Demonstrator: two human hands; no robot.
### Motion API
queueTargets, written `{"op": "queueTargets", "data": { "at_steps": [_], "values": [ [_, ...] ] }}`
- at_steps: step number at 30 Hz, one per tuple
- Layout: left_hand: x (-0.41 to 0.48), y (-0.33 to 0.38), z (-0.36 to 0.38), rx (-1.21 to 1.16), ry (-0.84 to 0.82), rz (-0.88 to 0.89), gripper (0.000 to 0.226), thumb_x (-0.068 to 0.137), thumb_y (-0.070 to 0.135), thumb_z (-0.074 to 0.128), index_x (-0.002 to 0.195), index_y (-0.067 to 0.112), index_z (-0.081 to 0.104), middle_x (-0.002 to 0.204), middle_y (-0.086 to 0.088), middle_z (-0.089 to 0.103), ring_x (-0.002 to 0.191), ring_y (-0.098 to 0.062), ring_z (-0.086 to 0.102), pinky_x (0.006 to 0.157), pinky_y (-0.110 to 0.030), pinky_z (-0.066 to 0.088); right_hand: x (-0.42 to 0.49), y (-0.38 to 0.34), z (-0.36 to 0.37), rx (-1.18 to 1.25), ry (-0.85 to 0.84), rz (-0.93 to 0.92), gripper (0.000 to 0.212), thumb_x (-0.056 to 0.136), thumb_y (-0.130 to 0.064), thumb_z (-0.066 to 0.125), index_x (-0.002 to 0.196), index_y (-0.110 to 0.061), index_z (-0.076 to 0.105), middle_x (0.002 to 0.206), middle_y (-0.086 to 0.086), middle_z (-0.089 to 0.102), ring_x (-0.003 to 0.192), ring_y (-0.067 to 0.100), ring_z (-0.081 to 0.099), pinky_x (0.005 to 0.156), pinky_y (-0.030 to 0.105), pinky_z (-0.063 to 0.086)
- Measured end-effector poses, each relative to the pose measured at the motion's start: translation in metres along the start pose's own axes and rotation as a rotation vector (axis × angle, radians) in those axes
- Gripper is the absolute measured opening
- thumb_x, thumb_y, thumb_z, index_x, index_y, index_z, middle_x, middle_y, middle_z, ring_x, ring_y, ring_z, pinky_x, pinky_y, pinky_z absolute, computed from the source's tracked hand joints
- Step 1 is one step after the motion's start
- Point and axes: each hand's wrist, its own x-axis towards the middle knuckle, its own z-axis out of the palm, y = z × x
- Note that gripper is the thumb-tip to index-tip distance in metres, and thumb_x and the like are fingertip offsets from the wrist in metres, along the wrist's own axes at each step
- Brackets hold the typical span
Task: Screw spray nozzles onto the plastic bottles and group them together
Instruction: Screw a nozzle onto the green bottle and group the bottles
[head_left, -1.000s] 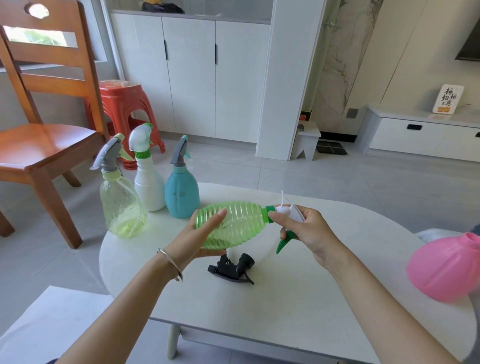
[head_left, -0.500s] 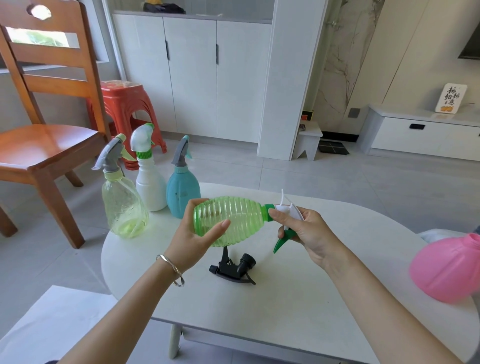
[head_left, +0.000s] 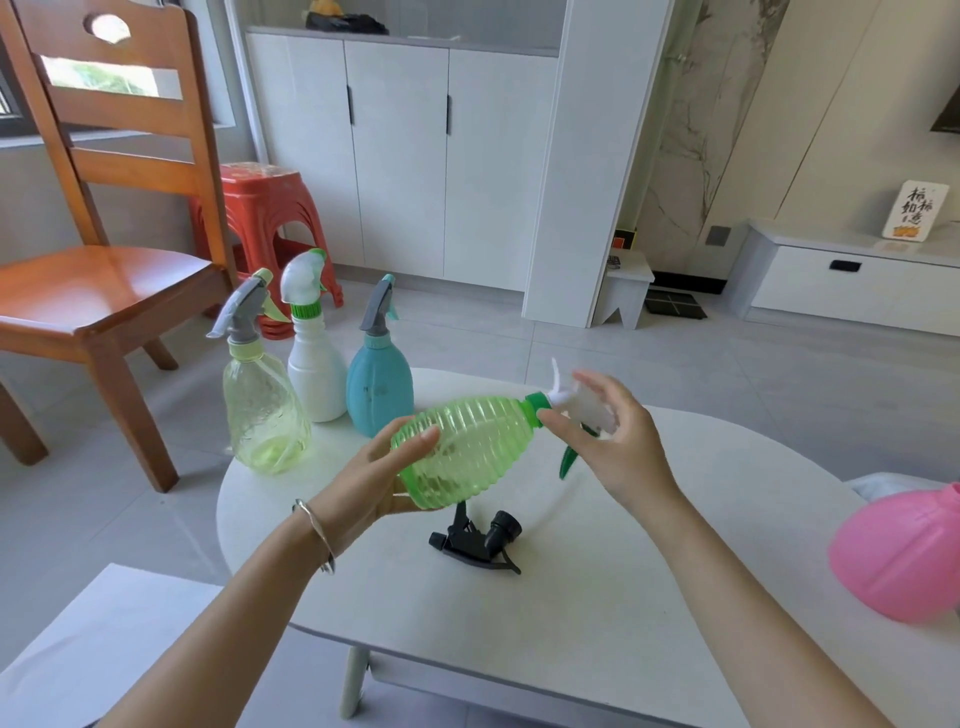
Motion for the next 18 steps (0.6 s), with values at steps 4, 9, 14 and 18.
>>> {"op": "queueTargets", "data": {
  "at_steps": [4,9,14,18],
  "values": [
    [0.0,-0.004,0.002,-0.059,0.161,0.16,0.062,0.056,0.046,0.078,0.113,0.039,0.054,0.12,-0.003,0.066,0.095,-0.018,0.071,0.075,-0.033,0.057,-0.007,-0.009,0.022,-0.183,0.273,-0.354,0.056,0.08,-0.032,0.072,0.129,-0.017,0.049,0.134,-0.005,0.047,0.13,0.008,0.037,0.108,0.023,0.026],
    [-0.002,-0.008,0.002,-0.008,0.246,0.261,0.069,0.051,0.047,0.082,0.113,0.05,0.053,0.128,0.003,0.054,0.098,-0.013,0.068,0.087,-0.039,0.055,-0.018,-0.023,0.059,0.085,-0.051,-0.107,0.053,0.08,-0.044,0.067,0.127,-0.029,0.048,0.124,-0.016,0.051,0.109,0.0,0.054,0.083,0.01,0.042],
    [-0.005,-0.011,0.004,0.196,0.268,0.39,0.069,0.061,0.045,0.08,0.121,0.054,0.046,0.128,0.032,0.042,0.113,0.018,0.046,0.079,-0.013,0.049,-0.018,-0.03,0.083,0.354,-0.246,0.171,0.067,0.068,-0.059,0.065,0.126,-0.029,0.051,0.124,-0.008,0.062,0.115,0.01,0.059,0.1,0.039,0.048],
    [-0.008,-0.01,0.002,0.262,0.274,0.446,0.079,0.059,0.039,0.082,0.124,0.05,0.04,0.123,0.025,0.042,0.102,0.026,0.047,0.072,-0.007,0.049,-0.012,-0.034,0.089,0.468,-0.283,0.254,0.055,0.073,-0.045,0.071,0.122,-0.03,0.053,0.12,-0.005,0.065,0.105,0.009,0.065,0.078,0.024,0.057]
  ]
}}
